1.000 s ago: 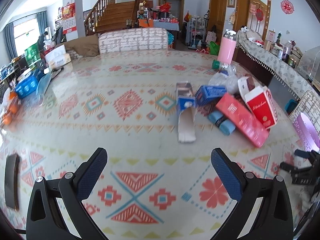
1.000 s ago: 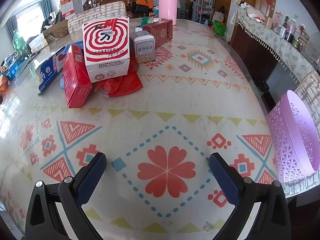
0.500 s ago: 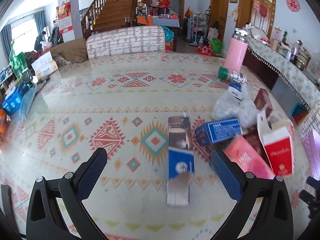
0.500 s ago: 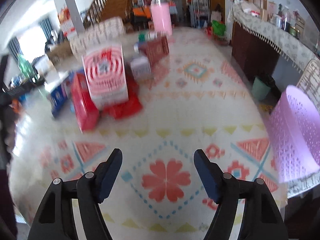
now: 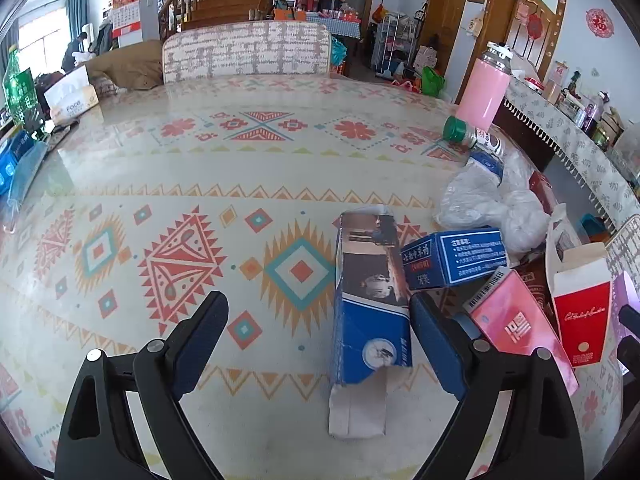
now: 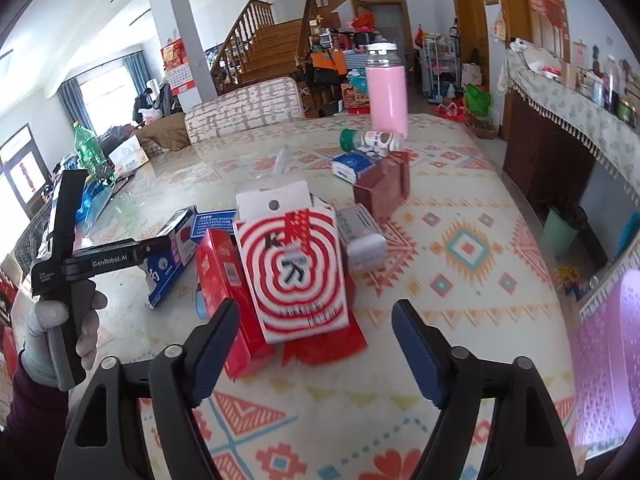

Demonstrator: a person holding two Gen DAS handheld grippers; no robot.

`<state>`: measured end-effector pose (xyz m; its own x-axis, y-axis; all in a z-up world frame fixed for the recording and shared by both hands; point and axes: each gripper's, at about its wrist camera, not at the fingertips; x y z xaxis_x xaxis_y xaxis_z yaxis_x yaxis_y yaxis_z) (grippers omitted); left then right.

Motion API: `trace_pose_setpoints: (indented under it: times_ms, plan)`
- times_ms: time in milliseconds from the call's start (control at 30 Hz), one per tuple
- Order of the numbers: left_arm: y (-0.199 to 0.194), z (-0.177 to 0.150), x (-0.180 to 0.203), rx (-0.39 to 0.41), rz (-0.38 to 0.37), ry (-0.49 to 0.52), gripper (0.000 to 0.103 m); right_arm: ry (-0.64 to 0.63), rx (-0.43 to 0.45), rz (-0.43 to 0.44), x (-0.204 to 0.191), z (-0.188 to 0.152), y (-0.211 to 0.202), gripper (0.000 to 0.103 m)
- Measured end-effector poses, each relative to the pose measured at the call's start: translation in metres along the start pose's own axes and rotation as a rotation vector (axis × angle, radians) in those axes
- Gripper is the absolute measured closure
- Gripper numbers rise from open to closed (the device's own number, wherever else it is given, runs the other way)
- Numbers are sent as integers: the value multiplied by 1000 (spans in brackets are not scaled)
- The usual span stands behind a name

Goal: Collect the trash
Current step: 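Close left tool on blue-white carton while right tool grasps red-white striped box, then carry both held boxes to the pink wastebasket and open both tools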

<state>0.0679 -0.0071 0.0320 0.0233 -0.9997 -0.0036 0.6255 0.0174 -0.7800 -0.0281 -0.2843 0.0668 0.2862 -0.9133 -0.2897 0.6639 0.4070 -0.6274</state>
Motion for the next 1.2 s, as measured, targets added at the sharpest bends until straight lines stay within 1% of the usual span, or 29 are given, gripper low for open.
trace_pose_setpoints:
  times_ms: [100, 200, 233, 267, 300, 333, 400, 433, 533, 567, 733, 867, 1100, 1200]
  plan:
    - [4, 0, 0, -11, -21, -5, 13, -27, -12, -25, -5, 7, 12, 17]
    - [7, -2, 1, -30, -49, -1, 29, -27, -31, -32, -2, 9, 22, 17]
    - [8, -2, 1, -39, -59, 1, 42, -30, -33, -39, -3, 10, 25, 17]
    - [9, -3, 2, -51, -70, 2, 59, -36, -33, -43, -4, 11, 28, 17]
    - [12, -4, 2, -71, -88, -1, 69, -40, -34, -44, -4, 12, 28, 17]
    - [13, -5, 1, -85, -100, -6, 74, -47, -39, -49, -7, 13, 32, 17]
    - [11, -7, 0, -80, -97, -6, 74, -61, -46, -58, -10, 15, 37, 17]
    - [8, -8, -1, -73, -94, -3, 74, -71, -50, -65, -14, 15, 40, 19]
    - [-3, -10, -6, -46, -110, -17, 74, -101, -66, -88, -22, 16, 46, 32]
    - [-6, -11, -7, -39, -113, -22, 74, -108, -69, -96, -25, 16, 47, 34]
    - [-22, -11, -12, 2, -133, -45, 74, -127, -65, -104, -36, 12, 43, 37]
    - [-31, -12, -10, 32, -138, -45, 74, -119, -40, -96, -42, 10, 30, 37]
    - [-39, -12, -13, 72, -142, -59, 74, -112, 13, -108, -48, 0, -13, 37]
    - [-42, -13, -13, 91, -143, -61, 74, -94, 27, -118, -44, -10, -34, 37]
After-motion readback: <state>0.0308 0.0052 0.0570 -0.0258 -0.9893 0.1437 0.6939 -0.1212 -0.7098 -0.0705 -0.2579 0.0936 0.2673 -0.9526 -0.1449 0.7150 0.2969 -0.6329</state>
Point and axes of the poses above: each gripper's, at about its wrist camera, not at the fingertips, and y roughly the way its jaws point, x to its right, z to its top, and after that the axes turned 9 degrees about z, right-handed
